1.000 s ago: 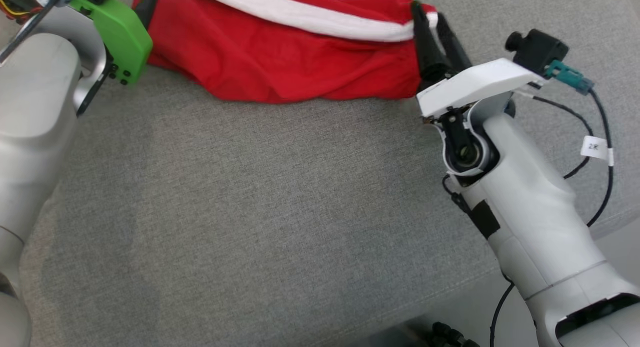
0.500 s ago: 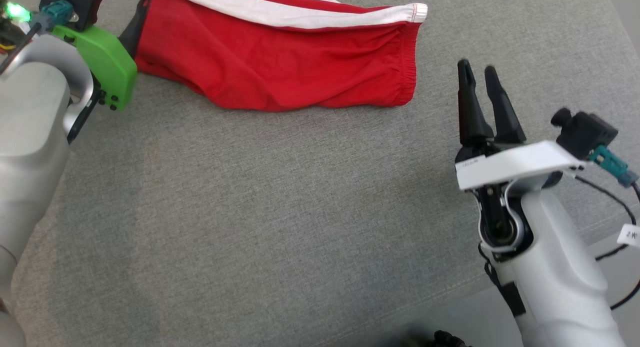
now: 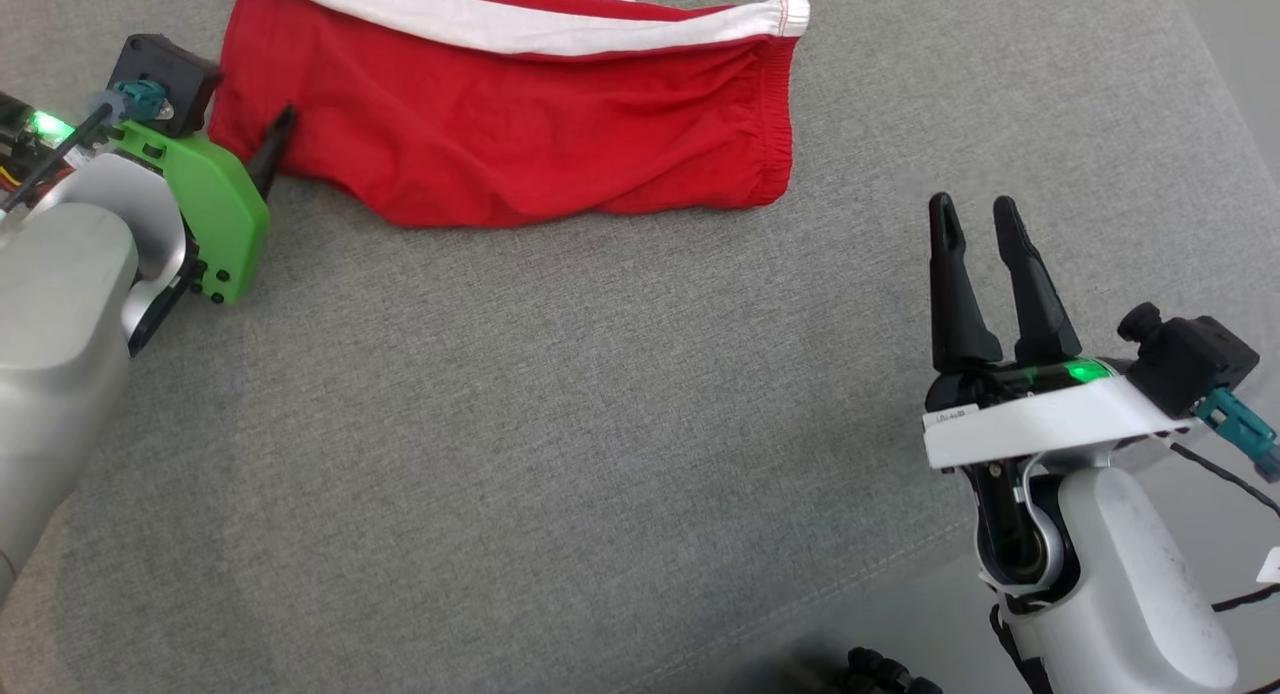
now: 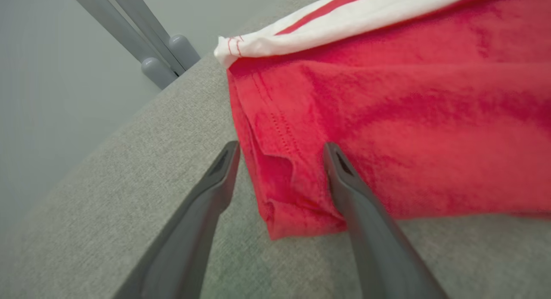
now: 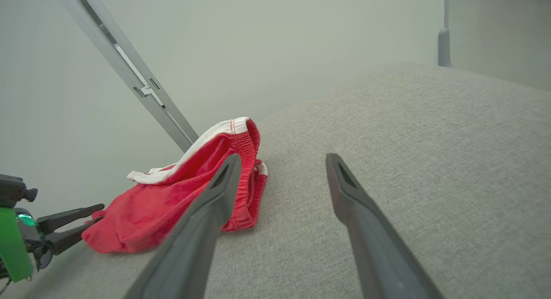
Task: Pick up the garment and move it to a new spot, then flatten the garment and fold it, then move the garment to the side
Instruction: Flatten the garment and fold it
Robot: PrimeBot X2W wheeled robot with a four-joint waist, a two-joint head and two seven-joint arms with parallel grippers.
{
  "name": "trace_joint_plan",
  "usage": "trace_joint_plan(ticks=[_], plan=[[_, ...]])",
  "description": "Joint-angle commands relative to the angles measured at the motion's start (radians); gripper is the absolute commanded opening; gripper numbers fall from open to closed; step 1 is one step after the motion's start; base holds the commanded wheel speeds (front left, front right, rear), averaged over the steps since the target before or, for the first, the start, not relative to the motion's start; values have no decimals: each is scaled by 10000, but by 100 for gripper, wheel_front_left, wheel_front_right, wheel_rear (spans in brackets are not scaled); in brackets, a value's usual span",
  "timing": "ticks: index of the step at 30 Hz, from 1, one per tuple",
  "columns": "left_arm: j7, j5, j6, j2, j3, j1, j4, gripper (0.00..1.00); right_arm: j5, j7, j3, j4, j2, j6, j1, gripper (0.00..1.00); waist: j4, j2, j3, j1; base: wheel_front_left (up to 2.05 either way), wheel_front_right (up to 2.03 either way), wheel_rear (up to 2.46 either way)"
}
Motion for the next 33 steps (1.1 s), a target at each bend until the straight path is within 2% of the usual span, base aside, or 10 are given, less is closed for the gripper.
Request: trace_joint_plan(ticks=[1, 5, 6, 7, 8, 9, 14, 20, 27, 33], plan=[[123, -218, 25, 141, -51, 174, 19, 100, -24, -30, -15, -120, 13, 0, 272, 100, -25, 0, -4, 0, 0, 0, 0], [763, -773, 25, 107, -152, 497, 79, 100, -198, -30, 39, -369, 24, 0, 548, 100, -50, 0, -28, 0, 0, 0, 0], [917, -887, 17, 101, -178, 532, 21, 91, -231, -30, 29, -414, 26, 0, 623, 100, -49, 0, -35, 0, 0, 0, 0], [966, -916, 16, 123, -203, 521, -41, 56, -289, -30, 20, -441, 29, 0, 670, 100, -47, 0, -36, 0, 0, 0, 0], [1001, -983, 16, 153, -232, 501, -86, 4, -344, -31, 14, -475, 31, 0, 696, 100, -44, 0, -40, 0, 0, 0, 0], [1013, -1021, 16, 175, -251, 491, -122, 0, -418, -31, 14, -510, 33, 0, 704, 100, -37, 0, -45, 0, 0, 0, 0], [801, -1188, 20, 197, -282, 370, -282, 0, -948, -31, 24, -679, 34, 0, 759, 100, 112, 0, -176, 0, 0, 0, 0], [-138, -1521, 20, -189, 58, 237, -194, 0, -1681, -31, -160, -654, 29, 0, 990, 100, 544, 0, -631, 0, 0, 0, 0], [-842, -1953, 20, -502, 230, 1073, -285, 0, -2033, -31, -398, -513, 29, 0, 1411, 100, 1013, 0, -1400, 0, 0, 0, 0], [-1246, -2194, 187, -459, 387, 2071, -640, 0, -1765, -31, -775, -468, 30, 0, 1971, 100, 1358, 0, -1994, 0, 0, 0, 0]])
